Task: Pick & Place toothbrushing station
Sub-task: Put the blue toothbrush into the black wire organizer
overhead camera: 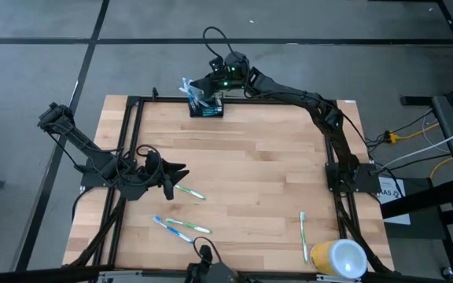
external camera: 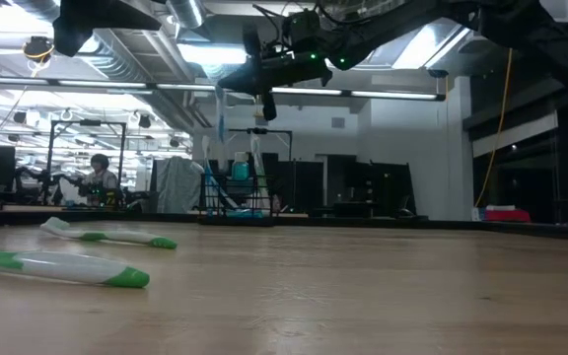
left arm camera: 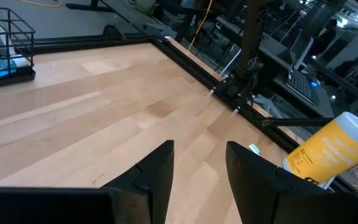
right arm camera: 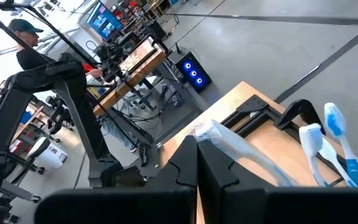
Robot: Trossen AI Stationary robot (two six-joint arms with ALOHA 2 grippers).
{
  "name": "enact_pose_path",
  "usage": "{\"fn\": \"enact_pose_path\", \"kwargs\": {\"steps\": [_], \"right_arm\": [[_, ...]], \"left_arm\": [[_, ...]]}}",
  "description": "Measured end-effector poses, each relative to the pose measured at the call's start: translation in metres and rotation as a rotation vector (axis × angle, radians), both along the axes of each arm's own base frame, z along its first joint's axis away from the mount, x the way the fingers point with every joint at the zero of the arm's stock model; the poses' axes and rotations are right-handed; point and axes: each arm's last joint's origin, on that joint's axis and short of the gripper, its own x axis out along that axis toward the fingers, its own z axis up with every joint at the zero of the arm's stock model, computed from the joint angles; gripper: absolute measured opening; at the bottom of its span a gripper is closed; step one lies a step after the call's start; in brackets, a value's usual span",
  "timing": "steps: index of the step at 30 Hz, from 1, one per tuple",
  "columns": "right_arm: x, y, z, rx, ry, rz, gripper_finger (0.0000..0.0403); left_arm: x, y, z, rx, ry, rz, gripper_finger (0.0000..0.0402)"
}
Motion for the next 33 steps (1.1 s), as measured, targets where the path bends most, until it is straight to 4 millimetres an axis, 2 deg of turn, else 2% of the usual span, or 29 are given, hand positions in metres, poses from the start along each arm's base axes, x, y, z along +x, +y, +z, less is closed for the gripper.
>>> {"fn": "enact_pose_path", "kwargs": {"steps": [15, 33], "right_arm": [[0.006, -0.001, -0.011, -0.030, -0.026, 0.068, 0.0000], [0.002, -0.010, -0.022, -0.027, 0.034, 0.090, 0.0000]], "left_arm": [[0.000, 0.000, 0.000, -0.036, -0.018, 0.007, 0.0141], [0.000, -0.001, 0.002, -0.044, -0.035, 0.011, 0.0141]]}}
